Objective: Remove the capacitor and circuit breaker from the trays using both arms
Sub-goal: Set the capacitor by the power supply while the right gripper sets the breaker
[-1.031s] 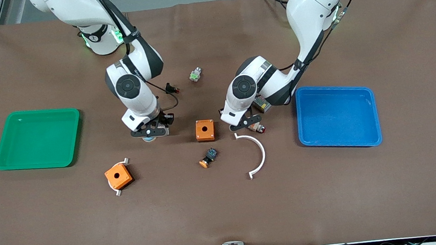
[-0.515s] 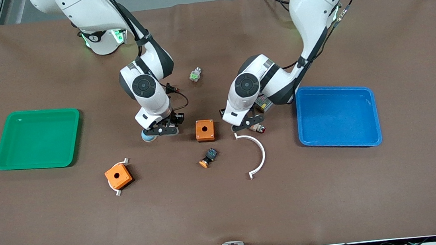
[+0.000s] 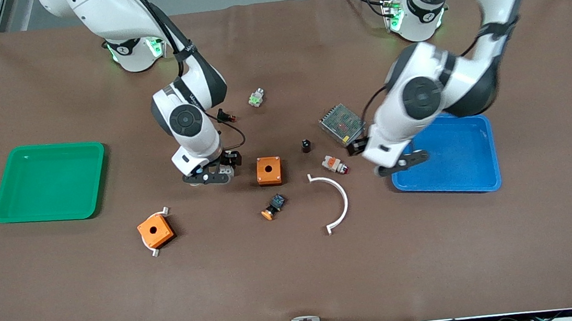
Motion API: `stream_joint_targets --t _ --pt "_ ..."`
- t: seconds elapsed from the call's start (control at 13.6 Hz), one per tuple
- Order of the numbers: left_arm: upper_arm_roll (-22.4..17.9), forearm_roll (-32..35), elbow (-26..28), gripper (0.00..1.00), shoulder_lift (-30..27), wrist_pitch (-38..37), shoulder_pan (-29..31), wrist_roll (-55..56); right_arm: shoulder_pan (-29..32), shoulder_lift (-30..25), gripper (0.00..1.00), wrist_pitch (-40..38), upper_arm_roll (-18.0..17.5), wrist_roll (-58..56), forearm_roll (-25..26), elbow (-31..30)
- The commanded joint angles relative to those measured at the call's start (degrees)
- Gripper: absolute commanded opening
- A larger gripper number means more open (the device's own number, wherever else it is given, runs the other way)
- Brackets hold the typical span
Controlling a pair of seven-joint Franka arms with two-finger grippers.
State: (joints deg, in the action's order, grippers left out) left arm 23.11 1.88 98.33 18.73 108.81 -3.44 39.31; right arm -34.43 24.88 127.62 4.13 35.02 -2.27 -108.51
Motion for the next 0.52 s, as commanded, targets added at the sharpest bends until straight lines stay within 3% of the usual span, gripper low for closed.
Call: stream_joint_targets --t 0.0,0.15,0.44 --pt "0.62 -1.09 1.95 1.0 -4.92 -2.46 4.39 -5.81 4.79 -1.05 1.0 -12.78 -0.44 -6.25 -0.81 8.73" --pt "0.71 -1.09 1.86 1.0 -7.82 -3.87 7.47 -10.11 9.71 -3.59 1.0 -21.49 -0.44 -14.41 -0.81 12.09" --pt "0.71 -1.18 2.04 1.0 -14.23 -7.99 14.23 -18.98 20.52 -11.5 1.0 -32.58 -0.09 -27.97 0.16 12.19"
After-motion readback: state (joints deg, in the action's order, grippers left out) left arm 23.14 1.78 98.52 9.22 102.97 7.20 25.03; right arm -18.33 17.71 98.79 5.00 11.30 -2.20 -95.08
